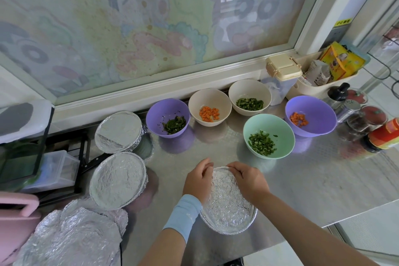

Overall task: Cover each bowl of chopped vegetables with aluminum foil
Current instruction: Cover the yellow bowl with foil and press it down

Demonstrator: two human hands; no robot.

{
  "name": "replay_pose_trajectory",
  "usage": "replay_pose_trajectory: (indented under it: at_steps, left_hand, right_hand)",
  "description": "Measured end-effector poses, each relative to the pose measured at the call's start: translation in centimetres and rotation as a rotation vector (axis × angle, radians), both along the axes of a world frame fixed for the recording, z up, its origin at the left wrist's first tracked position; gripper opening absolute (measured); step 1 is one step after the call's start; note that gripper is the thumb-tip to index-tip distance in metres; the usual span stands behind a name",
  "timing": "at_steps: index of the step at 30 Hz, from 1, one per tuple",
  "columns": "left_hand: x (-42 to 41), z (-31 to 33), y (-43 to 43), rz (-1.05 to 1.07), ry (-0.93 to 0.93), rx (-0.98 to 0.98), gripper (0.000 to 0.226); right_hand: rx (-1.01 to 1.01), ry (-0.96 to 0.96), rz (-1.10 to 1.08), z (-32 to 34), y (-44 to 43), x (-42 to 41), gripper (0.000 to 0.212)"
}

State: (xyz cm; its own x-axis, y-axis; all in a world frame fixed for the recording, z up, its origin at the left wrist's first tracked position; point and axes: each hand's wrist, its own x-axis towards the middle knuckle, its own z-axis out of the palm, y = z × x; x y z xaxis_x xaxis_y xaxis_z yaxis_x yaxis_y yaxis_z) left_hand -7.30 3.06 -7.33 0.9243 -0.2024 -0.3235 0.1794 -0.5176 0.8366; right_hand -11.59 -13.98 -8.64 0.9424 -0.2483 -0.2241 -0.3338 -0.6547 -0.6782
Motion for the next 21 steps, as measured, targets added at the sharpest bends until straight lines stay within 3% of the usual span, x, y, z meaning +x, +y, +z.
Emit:
replay_pose_trajectory:
  at_steps: [10,15,18,21]
  left_hand:
    - [-2.6,-1.6,1.5,0.180,0.073,-0.036,0.030]
    - [-1.6,-1.3,2.5,0.240,0.231,-0.156,0.042]
    - [-1.9,-0.4,3.2,0.355,0.150,-0.261,0.036]
    - [-3.4,0.3,2.5,0.292,-0.008,-0.182,0.037]
  right_hand:
    - [0.099,-0.001,-0.134,0.2,1.1,-1.1,0.021]
    - [0.193,0.076,-0.151,0.8,1.0,-1.2,0.023]
    - [0.173,0.123,-0.113,1.7,0.9,-0.9,0.031]
    - [0.122,0.077,0.001,3.1,1.0,-0.4,0.040]
